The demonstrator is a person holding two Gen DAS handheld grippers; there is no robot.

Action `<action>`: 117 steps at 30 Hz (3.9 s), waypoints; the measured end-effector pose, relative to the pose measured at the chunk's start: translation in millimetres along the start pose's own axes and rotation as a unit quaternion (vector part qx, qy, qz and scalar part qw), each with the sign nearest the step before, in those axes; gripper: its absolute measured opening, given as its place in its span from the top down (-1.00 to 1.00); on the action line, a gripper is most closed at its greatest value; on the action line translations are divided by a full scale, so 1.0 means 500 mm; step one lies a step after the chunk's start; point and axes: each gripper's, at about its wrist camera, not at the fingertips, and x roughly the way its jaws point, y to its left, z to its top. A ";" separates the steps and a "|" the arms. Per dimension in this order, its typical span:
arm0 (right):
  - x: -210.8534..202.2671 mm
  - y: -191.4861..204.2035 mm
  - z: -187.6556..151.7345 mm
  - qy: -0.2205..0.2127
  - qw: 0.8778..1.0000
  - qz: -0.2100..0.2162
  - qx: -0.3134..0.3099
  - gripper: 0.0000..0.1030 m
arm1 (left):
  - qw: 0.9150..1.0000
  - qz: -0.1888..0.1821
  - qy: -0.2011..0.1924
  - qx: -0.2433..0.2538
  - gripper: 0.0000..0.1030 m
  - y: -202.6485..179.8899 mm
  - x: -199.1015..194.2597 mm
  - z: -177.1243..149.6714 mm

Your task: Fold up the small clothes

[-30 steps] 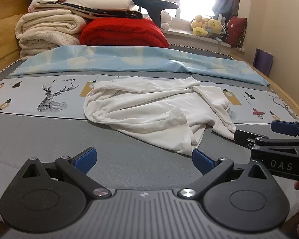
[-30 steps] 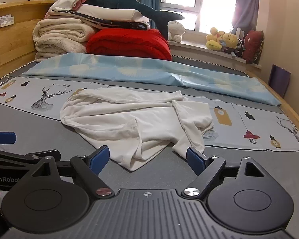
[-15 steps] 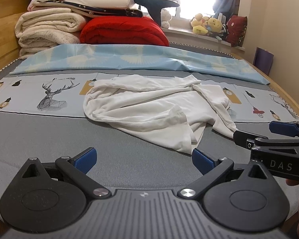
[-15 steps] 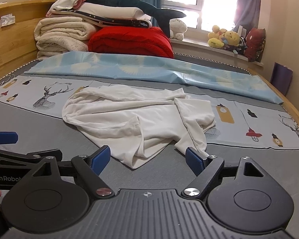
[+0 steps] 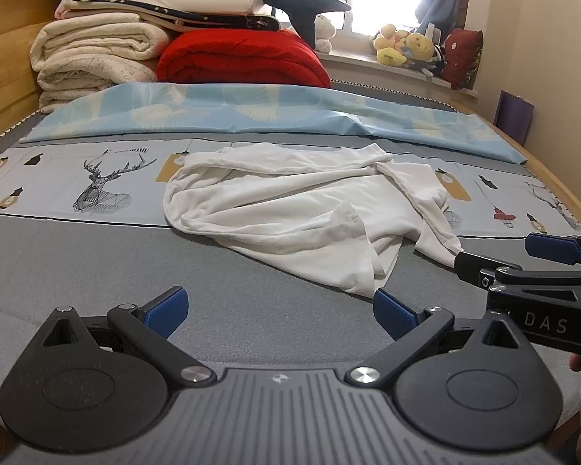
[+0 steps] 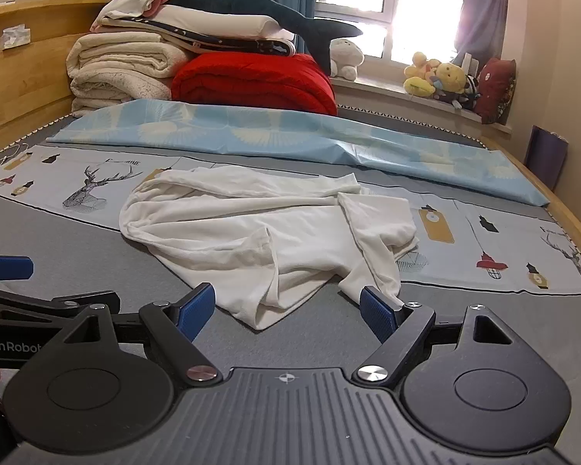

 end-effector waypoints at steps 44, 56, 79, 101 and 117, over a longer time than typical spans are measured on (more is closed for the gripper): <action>0.014 -0.199 -0.018 0.071 0.992 -0.042 0.100 -0.04 | 0.990 -0.060 0.118 -0.045 -0.51 -0.106 0.481 0.173; 0.020 -0.225 -0.016 0.077 0.988 -0.048 0.125 0.14 | 0.987 -0.092 0.102 0.077 0.97 -0.062 0.348 0.189; 0.067 -0.172 -0.014 0.101 0.985 -0.058 0.131 0.27 | 0.966 -0.151 0.199 0.070 0.89 0.332 0.104 0.025; 0.018 -0.218 -0.035 0.103 0.982 -0.084 0.131 0.27 | 0.946 -0.138 0.292 0.020 0.94 0.009 0.312 0.011; 0.118 -0.206 -0.029 0.134 0.978 -0.084 0.133 0.27 | 0.927 -0.091 0.327 0.160 1.00 0.334 0.180 -0.044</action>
